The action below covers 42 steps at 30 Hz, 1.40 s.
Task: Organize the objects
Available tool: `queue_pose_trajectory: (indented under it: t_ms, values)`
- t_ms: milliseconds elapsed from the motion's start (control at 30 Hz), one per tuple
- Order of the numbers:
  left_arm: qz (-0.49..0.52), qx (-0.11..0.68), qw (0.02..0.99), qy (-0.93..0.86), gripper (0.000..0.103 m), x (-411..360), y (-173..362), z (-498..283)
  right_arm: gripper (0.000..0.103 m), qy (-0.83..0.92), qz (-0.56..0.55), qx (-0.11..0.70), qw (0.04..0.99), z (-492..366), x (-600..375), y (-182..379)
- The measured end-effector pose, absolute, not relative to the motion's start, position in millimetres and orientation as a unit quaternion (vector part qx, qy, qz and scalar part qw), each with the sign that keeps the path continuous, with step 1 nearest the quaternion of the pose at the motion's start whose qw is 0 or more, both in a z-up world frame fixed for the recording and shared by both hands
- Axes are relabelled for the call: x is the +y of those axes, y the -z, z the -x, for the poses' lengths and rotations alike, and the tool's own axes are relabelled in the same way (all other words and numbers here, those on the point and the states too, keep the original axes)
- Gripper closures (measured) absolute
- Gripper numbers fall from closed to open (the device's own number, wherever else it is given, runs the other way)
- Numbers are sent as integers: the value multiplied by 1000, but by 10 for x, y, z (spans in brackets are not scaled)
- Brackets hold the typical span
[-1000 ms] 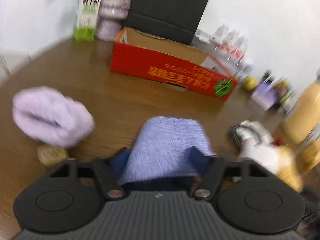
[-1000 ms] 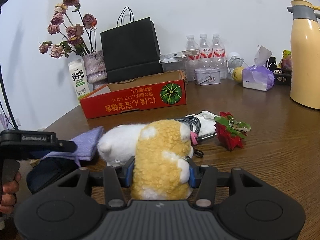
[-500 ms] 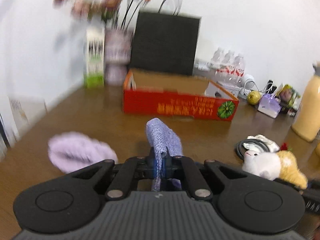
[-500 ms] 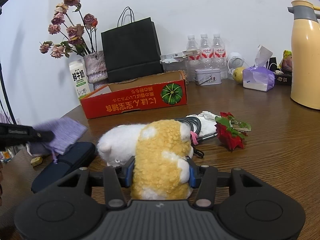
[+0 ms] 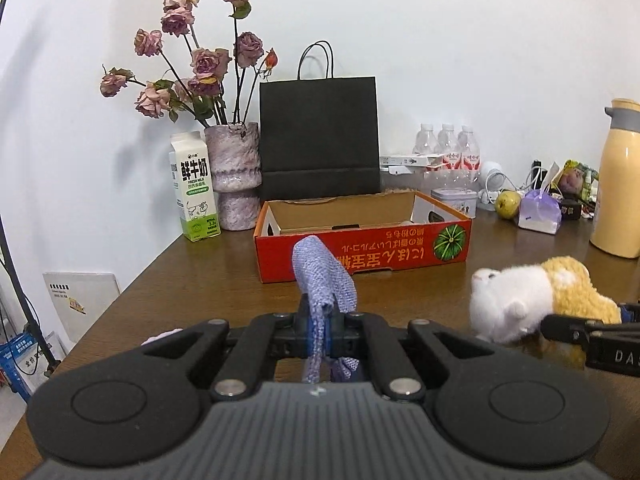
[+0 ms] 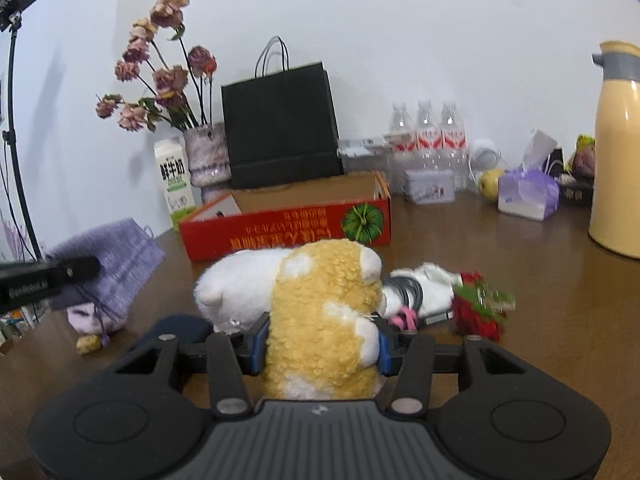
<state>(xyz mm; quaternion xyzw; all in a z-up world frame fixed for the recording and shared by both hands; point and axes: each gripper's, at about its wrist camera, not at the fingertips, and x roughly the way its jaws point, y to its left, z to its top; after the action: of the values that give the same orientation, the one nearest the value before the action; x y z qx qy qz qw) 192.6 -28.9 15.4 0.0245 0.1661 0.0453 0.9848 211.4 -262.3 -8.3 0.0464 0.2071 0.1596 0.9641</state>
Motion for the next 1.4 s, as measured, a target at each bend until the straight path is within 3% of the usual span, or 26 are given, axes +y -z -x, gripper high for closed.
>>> queue_pose_trajectory:
  t_ms: [1400]
  values:
    - [28, 140, 990, -22, 97, -315, -544, -2823, 55, -165, -34, 177, 970, -2979, -2096, -403]
